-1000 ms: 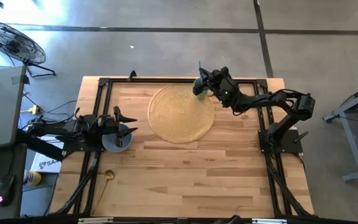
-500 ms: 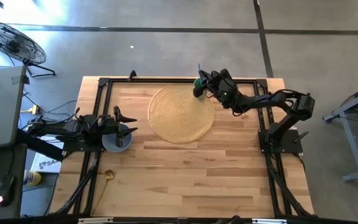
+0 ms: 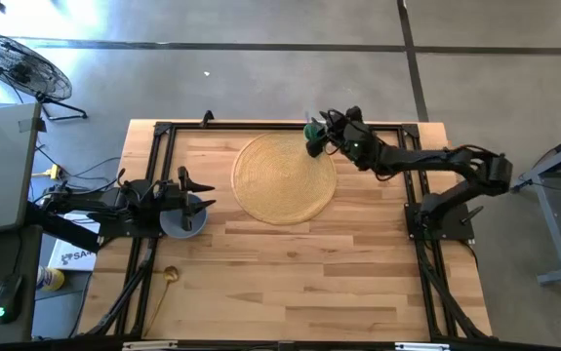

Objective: Pick & Place Utensil
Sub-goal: Put the blue straw into the green cup on the brown mat, then put the blue bowl on the brown mat to the bottom left of the green cup

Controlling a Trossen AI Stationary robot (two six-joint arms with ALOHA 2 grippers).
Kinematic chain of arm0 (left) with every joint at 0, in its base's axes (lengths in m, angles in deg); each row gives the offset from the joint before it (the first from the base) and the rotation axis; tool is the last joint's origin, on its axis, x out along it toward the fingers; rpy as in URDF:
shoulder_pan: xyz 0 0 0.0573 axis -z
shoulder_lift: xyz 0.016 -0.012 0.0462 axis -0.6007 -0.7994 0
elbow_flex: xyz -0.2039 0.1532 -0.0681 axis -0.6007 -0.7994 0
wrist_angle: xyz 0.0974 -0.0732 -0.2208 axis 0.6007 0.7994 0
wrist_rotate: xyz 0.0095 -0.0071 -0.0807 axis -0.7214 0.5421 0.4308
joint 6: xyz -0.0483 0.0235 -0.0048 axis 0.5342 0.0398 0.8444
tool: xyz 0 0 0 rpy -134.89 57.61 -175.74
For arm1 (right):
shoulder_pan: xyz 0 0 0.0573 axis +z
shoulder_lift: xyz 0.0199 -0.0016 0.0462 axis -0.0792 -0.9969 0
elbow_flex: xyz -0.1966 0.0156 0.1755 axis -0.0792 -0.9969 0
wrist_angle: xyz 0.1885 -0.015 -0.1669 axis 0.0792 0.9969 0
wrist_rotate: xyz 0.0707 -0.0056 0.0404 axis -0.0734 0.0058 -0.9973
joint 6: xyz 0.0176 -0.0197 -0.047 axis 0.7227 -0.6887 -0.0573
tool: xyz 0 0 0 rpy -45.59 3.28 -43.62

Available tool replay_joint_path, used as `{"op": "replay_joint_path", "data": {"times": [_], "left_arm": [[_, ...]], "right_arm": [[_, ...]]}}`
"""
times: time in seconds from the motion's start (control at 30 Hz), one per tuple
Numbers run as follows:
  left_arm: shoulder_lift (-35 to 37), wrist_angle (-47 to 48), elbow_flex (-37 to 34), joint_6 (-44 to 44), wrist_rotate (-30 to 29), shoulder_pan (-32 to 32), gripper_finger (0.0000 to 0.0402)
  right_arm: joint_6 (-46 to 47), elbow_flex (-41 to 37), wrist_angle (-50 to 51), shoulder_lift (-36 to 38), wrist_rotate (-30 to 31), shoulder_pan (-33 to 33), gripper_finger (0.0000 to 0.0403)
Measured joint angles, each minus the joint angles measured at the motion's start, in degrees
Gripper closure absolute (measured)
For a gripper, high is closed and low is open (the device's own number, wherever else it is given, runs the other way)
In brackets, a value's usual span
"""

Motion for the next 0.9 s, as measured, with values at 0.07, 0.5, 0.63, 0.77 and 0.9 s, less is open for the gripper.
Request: {"op": "replay_joint_path", "data": {"times": [0.07, 0.5, 0.63, 0.77, 0.9], "left_arm": [[0.0, 0.0, -0.02, 0.0, 0.02, 0.0, 0.0229], [0.01, 0.0, -0.01, 0.0, 0.02, 0.01, 0.0229], [0.0, 0.0, -0.01, 0.0, 0.03, 0.0, 0.0229], [0.0, -0.02, -0.02, 0.0, 0.07, 0.01, 0.0229], [0.0, -1.02, -0.1, 0.02, -0.84, 0.01, 0.0229]], "right_arm": [[0.12, 0.01, 4.8, 3.12, 0.89, 0.96, 0.0264], [8.14, 0.06, 22.17, 17.46, -13.9, 13.39, 0.0262], [8.16, 0.06, 22.41, 17.49, -21.58, 16.52, 0.0262], [7.72, 0.06, 22.62, 17.49, -26.27, 18.55, 0.0263], [8.08, 0.06, 22.62, 17.49, -27.14, 19.78, 0.0263]]}}
